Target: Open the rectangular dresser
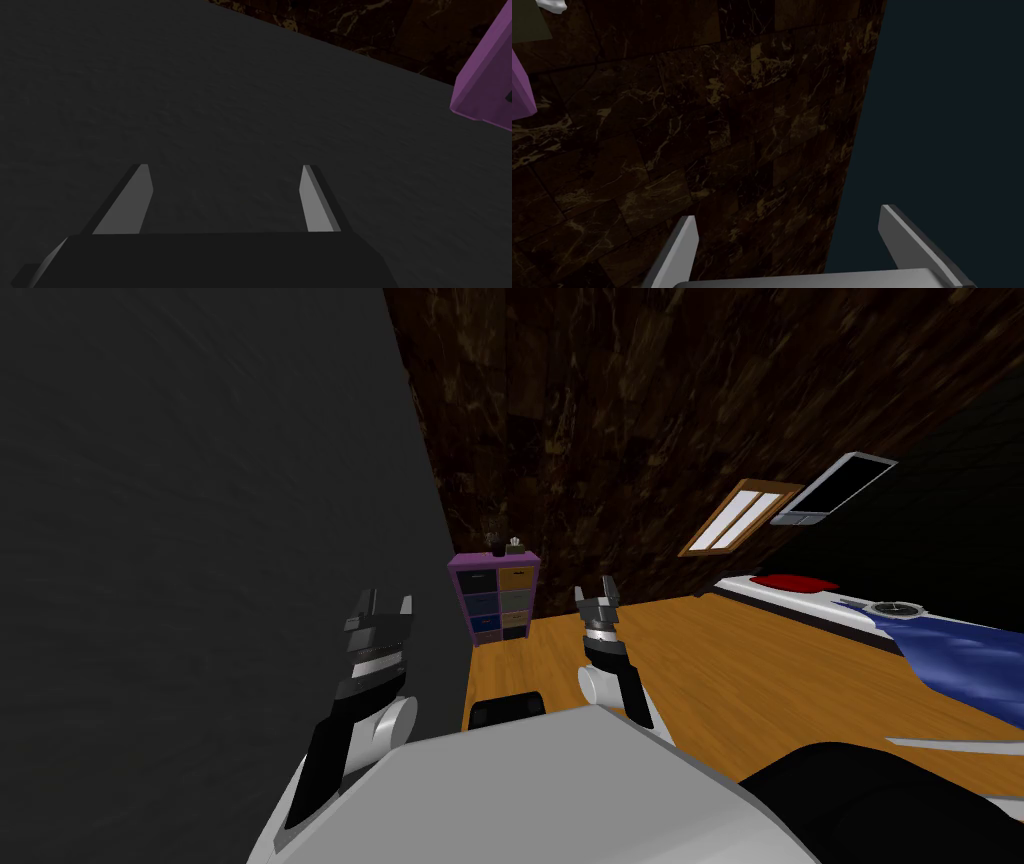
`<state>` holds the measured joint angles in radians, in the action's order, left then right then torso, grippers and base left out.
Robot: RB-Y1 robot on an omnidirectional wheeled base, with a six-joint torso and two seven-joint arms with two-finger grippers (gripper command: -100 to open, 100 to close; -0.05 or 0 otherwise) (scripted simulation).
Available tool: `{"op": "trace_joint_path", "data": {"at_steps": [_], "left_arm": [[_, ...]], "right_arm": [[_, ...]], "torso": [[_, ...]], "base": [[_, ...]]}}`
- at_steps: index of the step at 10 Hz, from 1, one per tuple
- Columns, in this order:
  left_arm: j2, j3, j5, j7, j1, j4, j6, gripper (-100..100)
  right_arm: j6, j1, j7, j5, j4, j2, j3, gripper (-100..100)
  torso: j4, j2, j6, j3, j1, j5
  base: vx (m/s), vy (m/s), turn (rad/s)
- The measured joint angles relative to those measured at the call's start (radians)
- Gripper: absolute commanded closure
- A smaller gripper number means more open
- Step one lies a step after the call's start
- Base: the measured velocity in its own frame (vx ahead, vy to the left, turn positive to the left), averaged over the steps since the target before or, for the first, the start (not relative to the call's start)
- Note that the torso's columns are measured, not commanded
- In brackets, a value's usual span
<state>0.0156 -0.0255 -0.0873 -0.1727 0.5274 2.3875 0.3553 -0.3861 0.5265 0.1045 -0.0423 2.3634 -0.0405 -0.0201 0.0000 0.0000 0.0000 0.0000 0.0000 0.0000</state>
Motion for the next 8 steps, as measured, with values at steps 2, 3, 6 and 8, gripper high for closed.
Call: {"op": "trace_joint_path", "data": {"at_steps": [2, 3, 6, 8], "left_arm": [[0.0, 0.0, 0.0, 0.0, 0.0, 0.0, 0.0, 0], [0.0, 0.0, 0.0, 0.0, 0.0, 0.0, 0.0, 0], [0.0, 0.0, 0.0, 0.0, 0.0, 0.0, 0.0, 0], [0.0, 0.0, 0.0, 0.0, 0.0, 0.0, 0.0, 0]], "right_arm": [[0.0, 0.0, 0.0, 0.0, 0.0, 0.0, 0.0, 0], [0.0, 0.0, 0.0, 0.0, 0.0, 0.0, 0.0, 0], [0.0, 0.0, 0.0, 0.0, 0.0, 0.0, 0.0, 0], [0.0, 0.0, 0.0, 0.0, 0.0, 0.0, 0.0, 0]], "torso": [[0.105, 0.104, 0.0, -0.209, 0.0, 0.0], [0.176, 0.175, 0.0, -0.351, 0.0, 0.0], [0.396, 0.396, 0.0, -0.792, 0.0, 0.0], [0.544, 0.544, 0.0, -1.087, 0.0, 0.0]], "base": [[0.0, 0.0, 0.0], [0.0, 0.0, 0.0], [0.0, 0.0, 0.0], [0.0, 0.0, 0.0]]}}
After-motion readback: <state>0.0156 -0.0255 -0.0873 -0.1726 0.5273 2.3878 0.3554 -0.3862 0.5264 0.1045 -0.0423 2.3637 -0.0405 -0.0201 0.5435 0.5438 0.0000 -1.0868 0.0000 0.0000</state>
